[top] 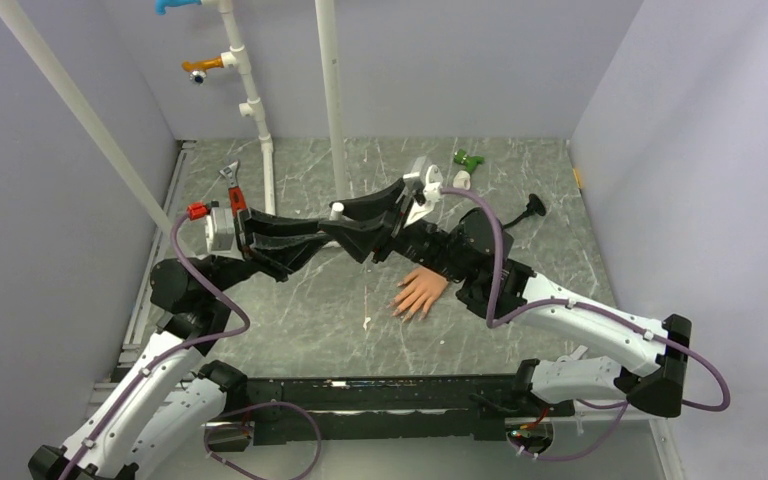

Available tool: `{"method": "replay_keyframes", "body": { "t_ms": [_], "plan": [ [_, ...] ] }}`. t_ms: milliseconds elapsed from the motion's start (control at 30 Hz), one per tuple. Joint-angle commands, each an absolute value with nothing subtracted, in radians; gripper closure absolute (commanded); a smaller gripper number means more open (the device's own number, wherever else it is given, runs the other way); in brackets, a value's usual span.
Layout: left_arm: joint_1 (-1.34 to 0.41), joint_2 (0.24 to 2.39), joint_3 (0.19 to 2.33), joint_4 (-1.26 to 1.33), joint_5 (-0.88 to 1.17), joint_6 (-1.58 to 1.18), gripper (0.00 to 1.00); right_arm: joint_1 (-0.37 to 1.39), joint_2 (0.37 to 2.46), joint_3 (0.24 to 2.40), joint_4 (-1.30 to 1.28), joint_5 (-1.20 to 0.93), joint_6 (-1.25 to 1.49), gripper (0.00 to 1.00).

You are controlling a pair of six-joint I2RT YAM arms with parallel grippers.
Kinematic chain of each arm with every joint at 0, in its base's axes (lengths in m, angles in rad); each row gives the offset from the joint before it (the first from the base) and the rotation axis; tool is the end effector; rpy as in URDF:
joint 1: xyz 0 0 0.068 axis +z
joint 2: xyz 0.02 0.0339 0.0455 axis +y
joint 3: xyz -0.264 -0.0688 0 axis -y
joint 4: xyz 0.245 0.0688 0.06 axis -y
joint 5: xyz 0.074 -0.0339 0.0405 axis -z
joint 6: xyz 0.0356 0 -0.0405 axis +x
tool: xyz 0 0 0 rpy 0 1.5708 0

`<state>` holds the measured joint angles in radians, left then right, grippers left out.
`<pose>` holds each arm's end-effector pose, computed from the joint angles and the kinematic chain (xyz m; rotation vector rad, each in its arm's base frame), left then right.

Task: Paint the nails
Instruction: Screw the nail polish bottle.

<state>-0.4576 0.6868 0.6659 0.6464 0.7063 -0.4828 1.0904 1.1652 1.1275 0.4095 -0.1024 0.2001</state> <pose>0.1190 -0.0843 0.3949 0.6809 0.9701 -1.1679 0.1192 0.2366 0.4466 -0.6401 1.1179 1.1830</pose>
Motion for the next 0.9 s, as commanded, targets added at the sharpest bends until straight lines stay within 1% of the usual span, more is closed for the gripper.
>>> {"method": "replay_keyframes", "body": {
  "t_ms": [0, 67, 133, 200, 233, 267, 433, 533, 600, 700, 767, 867],
  "plan": [
    [-0.444, 0.677, 0.666, 0.673, 0.633, -0.445, 1.0, 1.116, 1.177, 1.189, 0.319, -0.091, 0.182, 0.42],
    [-0.444, 0.674, 0.668, 0.659, 0.636, -0.434, 1.0, 1.115, 1.172, 1.198, 0.314, -0.091, 0.179, 0.26],
    [-0.445, 0.671, 0.67, 0.646, 0.642, -0.425, 1.0, 1.115, 1.169, 1.201, 0.31, -0.089, 0.172, 0.14],
    [-0.445, 0.671, 0.677, 0.628, 0.651, -0.416, 1.0, 1.115, 1.166, 1.211, 0.297, -0.093, 0.154, 0.04],
    [-0.444, 0.672, 0.68, 0.62, 0.657, -0.411, 1.0, 1.116, 1.164, 1.213, 0.294, -0.098, 0.148, 0.01],
    [-0.444, 0.67, 0.683, 0.61, 0.661, -0.404, 1.0, 1.115, 1.161, 1.212, 0.294, -0.107, 0.134, 0.0],
    [-0.445, 0.672, 0.703, 0.569, 0.704, -0.386, 1.0, 1.105, 1.105, 1.203, 0.254, -0.132, 0.028, 0.02],
    [-0.444, 0.69, 0.71, 0.592, 0.764, -0.401, 1.0, 1.066, 1.066, 1.197, 0.221, -0.188, 0.009, 0.08],
    [-0.443, 0.709, 0.712, 0.632, 0.823, -0.434, 1.0, 1.012, 1.036, 1.166, 0.24, -0.312, 0.01, 0.14],
    [-0.443, 0.734, 0.708, 0.709, 0.88, -0.493, 1.0, 0.895, 1.01, 1.13, 0.296, -0.541, 0.076, 0.18],
    [-0.443, 0.747, 0.702, 0.771, 0.915, -0.531, 1.0, 0.818, 1.006, 1.109, 0.35, -0.654, 0.14, 0.21],
    [-0.441, 0.768, 0.706, 0.814, 0.962, -0.568, 1.0, 0.768, 1.016, 1.102, 0.4, -0.793, 0.193, 0.25]
  ]
}}
